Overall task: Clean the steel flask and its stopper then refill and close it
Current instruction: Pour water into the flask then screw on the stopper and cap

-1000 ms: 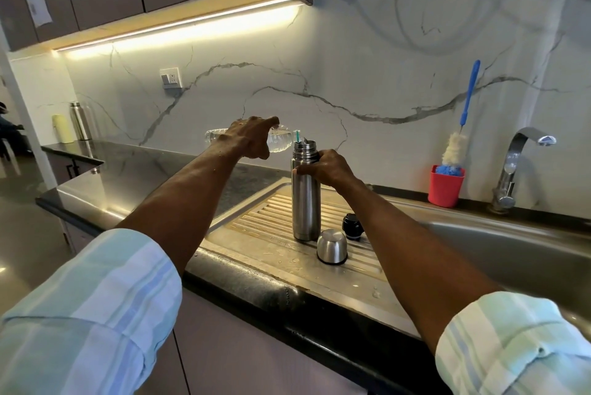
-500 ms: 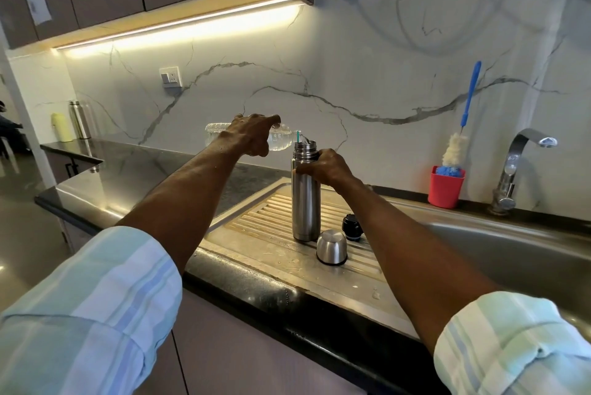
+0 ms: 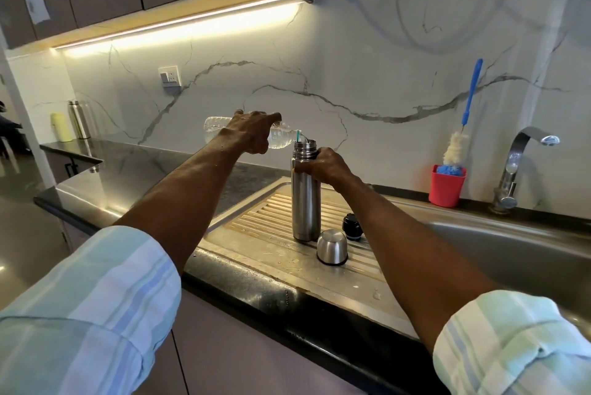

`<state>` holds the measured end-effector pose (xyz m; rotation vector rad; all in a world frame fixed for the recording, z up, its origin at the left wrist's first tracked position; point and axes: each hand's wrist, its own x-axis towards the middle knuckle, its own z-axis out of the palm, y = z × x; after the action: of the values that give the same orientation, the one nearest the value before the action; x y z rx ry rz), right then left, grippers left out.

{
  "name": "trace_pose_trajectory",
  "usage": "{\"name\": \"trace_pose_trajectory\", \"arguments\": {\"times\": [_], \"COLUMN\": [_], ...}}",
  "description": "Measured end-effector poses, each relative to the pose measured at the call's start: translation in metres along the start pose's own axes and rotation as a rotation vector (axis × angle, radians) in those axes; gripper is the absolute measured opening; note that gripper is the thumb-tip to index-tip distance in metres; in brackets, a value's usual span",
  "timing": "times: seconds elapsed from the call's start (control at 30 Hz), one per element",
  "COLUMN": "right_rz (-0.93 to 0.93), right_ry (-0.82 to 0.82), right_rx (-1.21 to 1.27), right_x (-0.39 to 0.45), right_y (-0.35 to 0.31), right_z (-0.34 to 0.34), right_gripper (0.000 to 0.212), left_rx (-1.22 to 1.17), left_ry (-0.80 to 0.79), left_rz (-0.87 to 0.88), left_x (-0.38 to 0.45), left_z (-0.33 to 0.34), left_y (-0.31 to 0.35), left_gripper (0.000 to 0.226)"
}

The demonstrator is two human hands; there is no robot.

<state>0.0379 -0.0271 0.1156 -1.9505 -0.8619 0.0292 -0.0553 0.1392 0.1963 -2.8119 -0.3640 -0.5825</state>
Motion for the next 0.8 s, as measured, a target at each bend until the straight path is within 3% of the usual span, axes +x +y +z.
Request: {"name": "trace_pose_trajectory", "arguments": {"times": [0.8], "right_rz": [0.016], "right_ry": [-0.023], "right_rx": [0.048], "right_x": [0.0025], "right_y": [0.0033], "right_z": [0.0002], "right_gripper": [0.056], "left_rx": [0.012], "left_ry": [0.021], "left_rz": [0.019], "left_x": [0.0019], "left_z": [-0.0013], "left_y": [0.0004], "left_gripper": [0.075]}}
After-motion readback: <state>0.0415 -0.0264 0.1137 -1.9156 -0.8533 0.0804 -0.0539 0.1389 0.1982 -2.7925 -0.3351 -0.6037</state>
